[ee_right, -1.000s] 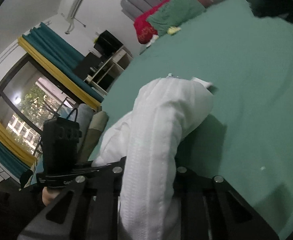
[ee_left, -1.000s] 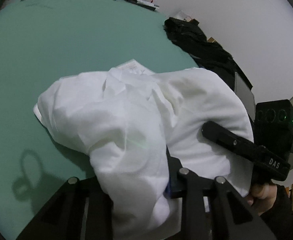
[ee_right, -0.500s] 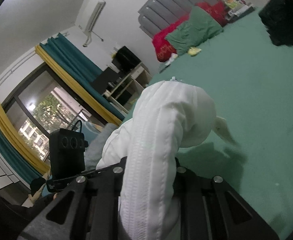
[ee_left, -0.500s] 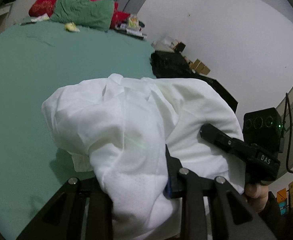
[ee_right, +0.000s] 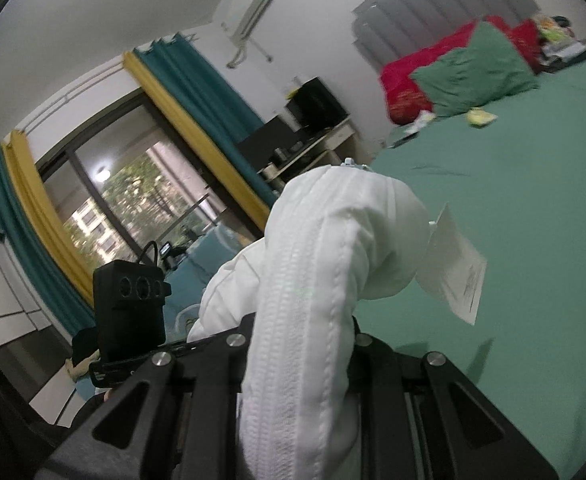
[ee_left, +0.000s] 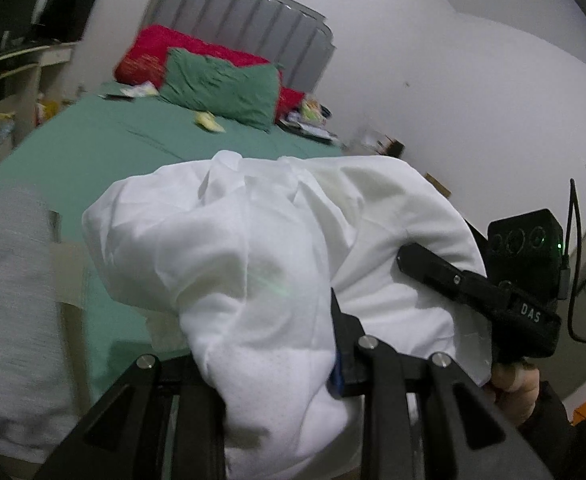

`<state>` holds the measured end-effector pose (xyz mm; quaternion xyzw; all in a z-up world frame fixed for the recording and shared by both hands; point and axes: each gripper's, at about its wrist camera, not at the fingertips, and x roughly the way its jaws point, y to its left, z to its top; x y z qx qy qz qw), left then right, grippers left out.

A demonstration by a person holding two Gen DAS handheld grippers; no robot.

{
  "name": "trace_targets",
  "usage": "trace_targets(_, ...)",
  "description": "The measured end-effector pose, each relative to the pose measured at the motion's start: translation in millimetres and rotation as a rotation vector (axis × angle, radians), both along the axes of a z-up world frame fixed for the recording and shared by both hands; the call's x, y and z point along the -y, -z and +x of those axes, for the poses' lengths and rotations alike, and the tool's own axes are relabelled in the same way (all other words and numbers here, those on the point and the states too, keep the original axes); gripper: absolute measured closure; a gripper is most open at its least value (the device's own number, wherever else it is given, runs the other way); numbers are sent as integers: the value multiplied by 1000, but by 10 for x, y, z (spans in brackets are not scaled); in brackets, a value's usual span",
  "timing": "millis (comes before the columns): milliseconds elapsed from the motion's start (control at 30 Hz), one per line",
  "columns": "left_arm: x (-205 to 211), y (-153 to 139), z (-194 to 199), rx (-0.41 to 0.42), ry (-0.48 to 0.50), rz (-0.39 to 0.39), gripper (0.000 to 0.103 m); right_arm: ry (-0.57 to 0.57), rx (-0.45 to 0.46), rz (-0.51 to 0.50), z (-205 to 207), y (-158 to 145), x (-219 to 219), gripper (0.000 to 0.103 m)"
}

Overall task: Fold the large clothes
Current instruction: 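Lift the shirt bundle with the right tool and carry it toward the grey cloth pile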

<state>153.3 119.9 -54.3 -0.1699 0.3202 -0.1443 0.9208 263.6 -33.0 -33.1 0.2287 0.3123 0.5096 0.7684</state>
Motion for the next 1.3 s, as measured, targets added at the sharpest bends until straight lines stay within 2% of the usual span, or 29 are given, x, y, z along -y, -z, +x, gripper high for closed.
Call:
trace_targets(133,-494,-151,-163,30,-68,-6,77,-62,26,19,49,-164,-551,86)
trace_targets(367,-1250,-515,-408,81,-181,61,77,-164,69,65,161,-475,-1586,86)
trace_targets(567,-1792,-703,-547,96,-256,101,77,-220,68,94,80,-611,-2189,86)
trace_targets(667,-2003,-714,-578,97,-287,110,77,-244,61,96,39,-565,-2399,86)
trace_targets(800,-2334,-620,-565,76,-332,118,77,-265,24,85,38,-455,-2803,86)
trace_targets(967,-2763,-244,-438,-10,-372,95,78,-261,-53,-4,-12,-105,-3240,85)
trace_targets(1167,-2934,361,-231,-125,-363,74,79,-216,-117,-186,1,499,-3412,83)
trace_targets(1300,-2969,596,-131,-151,-352,54,79,-198,-99,-237,18,621,-3382,80)
